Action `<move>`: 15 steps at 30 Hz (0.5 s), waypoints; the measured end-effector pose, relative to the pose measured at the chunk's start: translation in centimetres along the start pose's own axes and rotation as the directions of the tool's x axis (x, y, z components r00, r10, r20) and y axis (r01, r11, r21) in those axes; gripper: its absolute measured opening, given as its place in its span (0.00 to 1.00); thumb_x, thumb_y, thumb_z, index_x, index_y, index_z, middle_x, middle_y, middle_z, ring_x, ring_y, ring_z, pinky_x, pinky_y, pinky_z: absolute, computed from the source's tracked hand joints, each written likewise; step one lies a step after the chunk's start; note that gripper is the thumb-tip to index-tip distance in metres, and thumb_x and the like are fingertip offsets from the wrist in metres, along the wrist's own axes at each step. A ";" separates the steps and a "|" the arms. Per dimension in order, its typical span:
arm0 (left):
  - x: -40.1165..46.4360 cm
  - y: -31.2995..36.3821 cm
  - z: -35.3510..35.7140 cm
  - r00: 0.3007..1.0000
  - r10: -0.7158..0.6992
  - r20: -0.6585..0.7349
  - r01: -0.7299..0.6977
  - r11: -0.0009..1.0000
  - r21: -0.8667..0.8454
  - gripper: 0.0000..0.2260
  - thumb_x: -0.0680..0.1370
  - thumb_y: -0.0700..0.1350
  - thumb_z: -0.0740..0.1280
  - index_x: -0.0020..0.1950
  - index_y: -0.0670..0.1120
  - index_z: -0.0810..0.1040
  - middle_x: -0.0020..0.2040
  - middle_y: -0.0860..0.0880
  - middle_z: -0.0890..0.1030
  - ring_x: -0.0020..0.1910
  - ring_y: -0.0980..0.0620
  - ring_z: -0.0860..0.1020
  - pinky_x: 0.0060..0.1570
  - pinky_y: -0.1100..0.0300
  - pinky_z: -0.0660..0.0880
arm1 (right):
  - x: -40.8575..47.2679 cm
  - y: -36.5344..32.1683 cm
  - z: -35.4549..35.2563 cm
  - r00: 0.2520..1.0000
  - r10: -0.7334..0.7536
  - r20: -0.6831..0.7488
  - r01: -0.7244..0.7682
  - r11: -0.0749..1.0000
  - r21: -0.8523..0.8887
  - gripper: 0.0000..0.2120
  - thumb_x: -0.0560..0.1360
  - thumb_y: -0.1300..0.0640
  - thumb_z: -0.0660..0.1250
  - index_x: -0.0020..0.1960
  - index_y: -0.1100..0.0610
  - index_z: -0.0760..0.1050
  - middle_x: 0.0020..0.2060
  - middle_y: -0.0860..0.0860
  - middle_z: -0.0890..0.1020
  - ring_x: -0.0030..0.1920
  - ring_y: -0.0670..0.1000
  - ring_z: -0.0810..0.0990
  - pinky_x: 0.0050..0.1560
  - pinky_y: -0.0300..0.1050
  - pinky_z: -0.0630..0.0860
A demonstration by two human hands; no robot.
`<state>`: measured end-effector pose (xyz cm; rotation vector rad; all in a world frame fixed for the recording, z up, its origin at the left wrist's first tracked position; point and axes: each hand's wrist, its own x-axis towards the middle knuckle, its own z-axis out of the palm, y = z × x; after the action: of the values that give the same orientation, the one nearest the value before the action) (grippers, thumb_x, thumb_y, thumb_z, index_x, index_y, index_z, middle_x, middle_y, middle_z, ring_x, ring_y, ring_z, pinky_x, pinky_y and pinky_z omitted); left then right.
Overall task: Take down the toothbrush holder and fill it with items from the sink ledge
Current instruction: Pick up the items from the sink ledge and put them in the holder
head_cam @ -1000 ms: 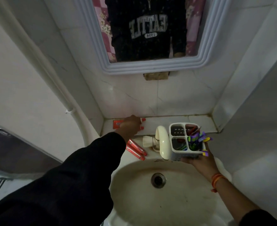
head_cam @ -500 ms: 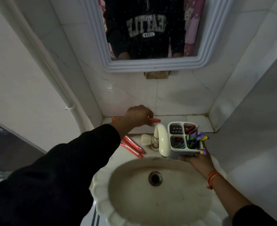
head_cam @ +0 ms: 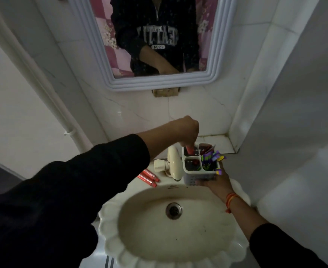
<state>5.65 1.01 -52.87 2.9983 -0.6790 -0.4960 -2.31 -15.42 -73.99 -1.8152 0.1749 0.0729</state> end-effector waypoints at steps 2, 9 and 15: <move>0.3 0.6 1.3 0.999 -0.033 -0.030 0.033 0.999 -0.009 0.14 0.73 0.45 0.79 0.58 0.44 0.86 0.54 0.45 0.86 0.52 0.47 0.85 0.51 0.57 0.83 | 0.1 0.1 0.0 1.000 -0.008 0.000 0.008 1.000 0.011 0.48 0.55 0.74 0.82 0.70 0.61 0.67 0.58 0.54 0.81 0.55 0.51 0.80 0.40 0.27 0.78; 0.9 1.1 3.7 0.999 0.045 0.025 -0.046 0.998 0.032 0.13 0.78 0.45 0.70 0.61 0.46 0.86 0.56 0.45 0.86 0.58 0.45 0.83 0.51 0.58 0.79 | 0.3 0.8 -0.1 1.000 0.009 0.019 -0.009 1.000 -0.004 0.46 0.55 0.70 0.83 0.70 0.59 0.70 0.58 0.54 0.83 0.58 0.53 0.81 0.53 0.43 0.81; 0.7 -2.2 2.2 0.998 -0.053 0.020 0.057 0.958 -0.279 0.12 0.77 0.44 0.72 0.58 0.44 0.88 0.53 0.46 0.89 0.53 0.48 0.87 0.60 0.55 0.82 | 0.3 0.8 -0.2 0.999 0.008 0.038 -0.009 1.000 0.011 0.48 0.54 0.68 0.84 0.70 0.55 0.69 0.55 0.45 0.83 0.54 0.39 0.80 0.42 0.28 0.78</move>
<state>6.42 2.79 -55.39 2.7552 -0.4805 -0.5620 -2.12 -15.82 -74.76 -1.8007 0.1560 0.1123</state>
